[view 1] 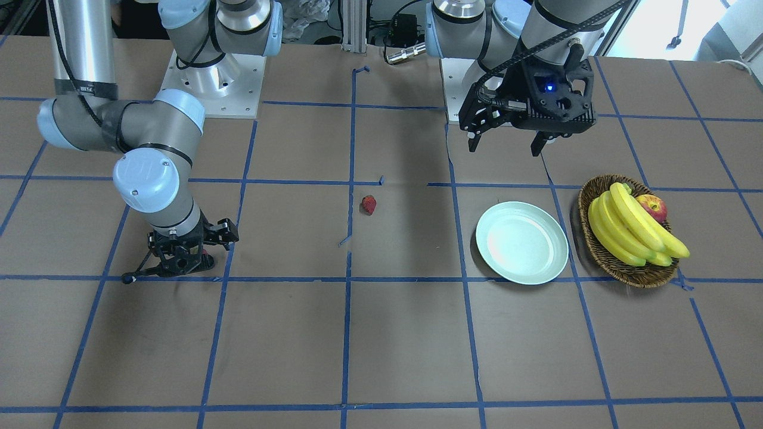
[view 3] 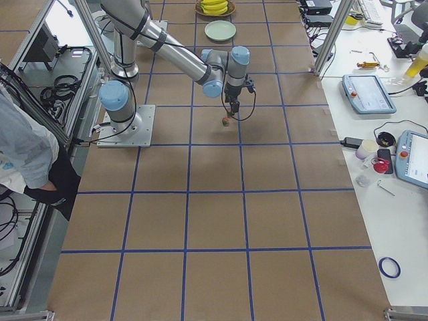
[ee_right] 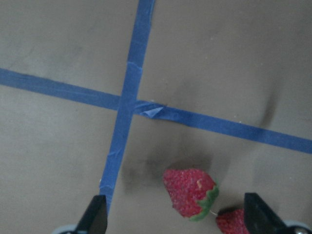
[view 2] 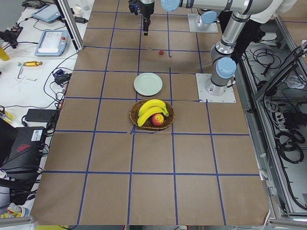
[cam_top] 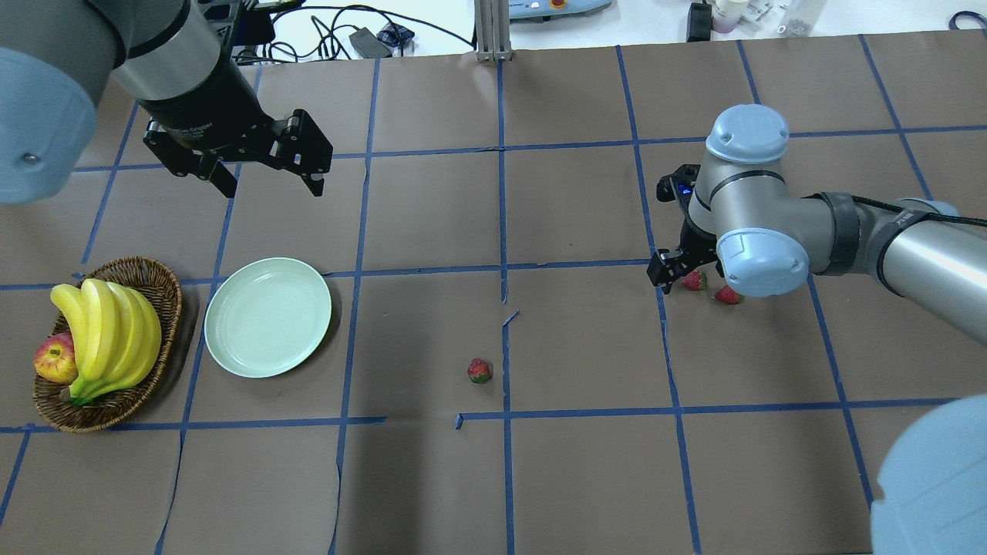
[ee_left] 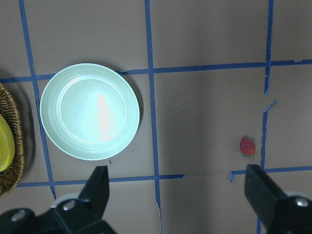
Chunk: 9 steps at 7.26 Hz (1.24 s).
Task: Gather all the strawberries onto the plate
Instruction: 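Move the right gripper back and grasp a second strawberry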
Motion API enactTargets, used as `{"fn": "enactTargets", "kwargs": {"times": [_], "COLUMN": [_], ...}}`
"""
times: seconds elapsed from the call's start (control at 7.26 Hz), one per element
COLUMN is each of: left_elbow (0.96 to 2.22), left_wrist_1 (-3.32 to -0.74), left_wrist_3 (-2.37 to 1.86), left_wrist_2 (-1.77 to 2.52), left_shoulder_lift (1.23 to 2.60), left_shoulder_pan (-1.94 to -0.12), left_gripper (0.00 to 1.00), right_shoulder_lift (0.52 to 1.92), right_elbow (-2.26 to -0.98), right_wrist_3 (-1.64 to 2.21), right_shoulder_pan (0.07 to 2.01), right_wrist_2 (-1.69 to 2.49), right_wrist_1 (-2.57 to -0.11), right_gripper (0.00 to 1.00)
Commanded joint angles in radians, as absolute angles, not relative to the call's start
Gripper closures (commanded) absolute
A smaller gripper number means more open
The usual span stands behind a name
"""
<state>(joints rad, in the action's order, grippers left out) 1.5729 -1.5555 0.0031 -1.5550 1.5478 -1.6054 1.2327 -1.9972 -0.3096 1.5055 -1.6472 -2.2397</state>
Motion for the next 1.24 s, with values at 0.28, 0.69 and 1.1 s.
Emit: {"fn": "enactTargets", "kwargs": {"times": [0.28, 0.69, 1.1], "left_elbow": [1.575, 1.577, 1.577], "left_wrist_1": [-1.555, -1.555, -1.555], "left_wrist_3": [0.003, 0.003, 0.003], "left_wrist_2": [-1.554, -1.554, -1.552], "left_shoulder_lift": [1.548, 1.548, 1.548], "left_shoulder_pan": [-1.605, -1.605, -1.606], "left_gripper": [0.00, 0.00, 0.00], "right_shoulder_lift": [1.193, 1.204, 1.224], "right_elbow": [-1.996, -1.962, -1.931], "right_wrist_3": [-0.314, -0.304, -0.132], "right_shoulder_pan": [1.505, 1.502, 1.554], "right_wrist_2": [-1.655, -1.661, -1.619], "right_wrist_1": [-2.244, -2.243, -2.234], "right_gripper": [0.25, 0.89, 1.00]}}
